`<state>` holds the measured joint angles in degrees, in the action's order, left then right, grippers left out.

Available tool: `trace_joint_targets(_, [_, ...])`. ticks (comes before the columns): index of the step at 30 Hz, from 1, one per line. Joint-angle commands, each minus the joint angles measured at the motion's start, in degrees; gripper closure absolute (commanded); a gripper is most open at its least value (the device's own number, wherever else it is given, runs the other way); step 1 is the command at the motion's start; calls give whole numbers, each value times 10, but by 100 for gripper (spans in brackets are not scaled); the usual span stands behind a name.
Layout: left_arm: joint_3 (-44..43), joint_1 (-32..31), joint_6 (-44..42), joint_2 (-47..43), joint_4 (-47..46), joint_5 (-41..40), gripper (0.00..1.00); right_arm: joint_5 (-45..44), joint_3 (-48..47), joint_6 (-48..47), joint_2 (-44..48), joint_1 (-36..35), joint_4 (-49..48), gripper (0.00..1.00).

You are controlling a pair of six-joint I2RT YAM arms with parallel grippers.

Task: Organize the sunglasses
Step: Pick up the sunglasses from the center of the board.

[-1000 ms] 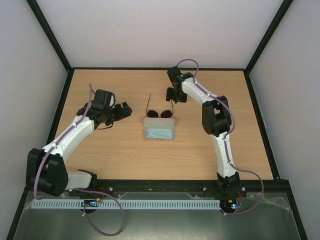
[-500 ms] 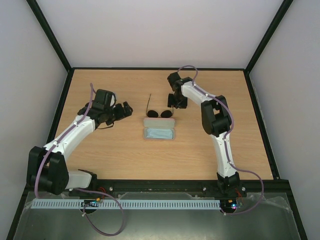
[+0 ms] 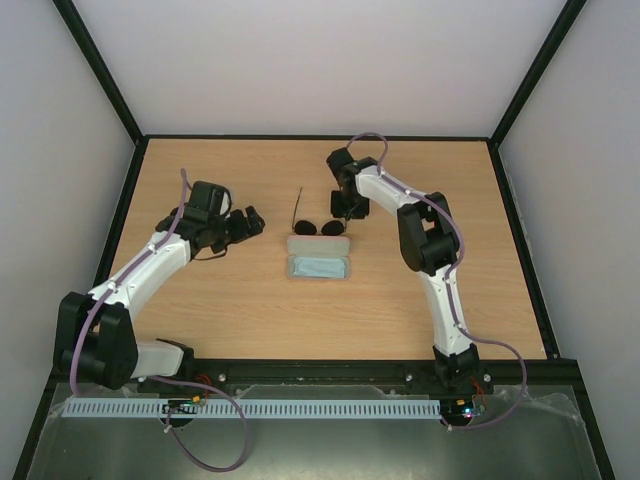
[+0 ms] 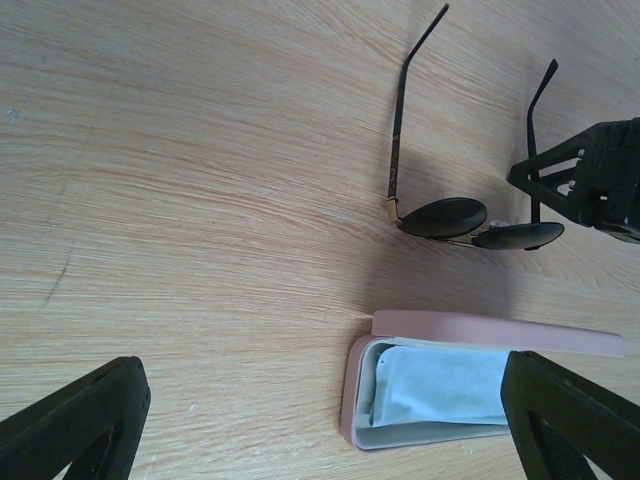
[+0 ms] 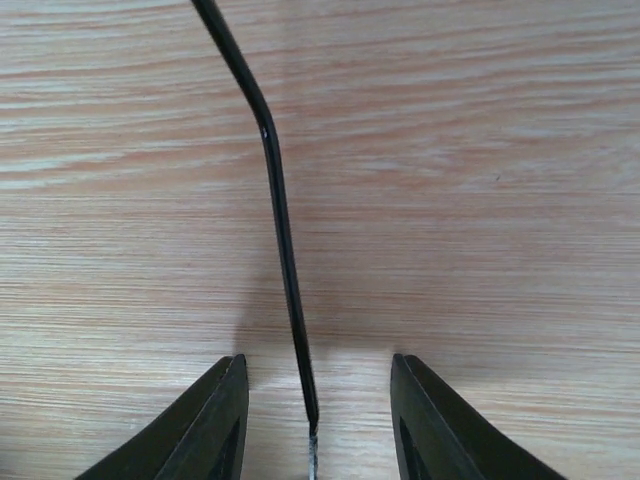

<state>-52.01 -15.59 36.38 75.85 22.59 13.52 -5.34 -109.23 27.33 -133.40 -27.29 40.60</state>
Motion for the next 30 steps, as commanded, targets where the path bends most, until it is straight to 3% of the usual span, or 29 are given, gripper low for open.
trace_joint_targets(1, [11,7,-10,-2,0,8,1,-6,9,7,5,-10,30,63])
trace_joint_targets(6, [15,12,-13,-3,-1,11,1,-4,11,13,0,-10,29,77])
trace_joint_targets(11, [19,17,-15,-4,-5,16,1,-3,2,15,-9,-9,31,98])
trace_joint_targets(30, [7,28,-24,-4,-11,26,1,-73,-42,-7,65,43,23,99])
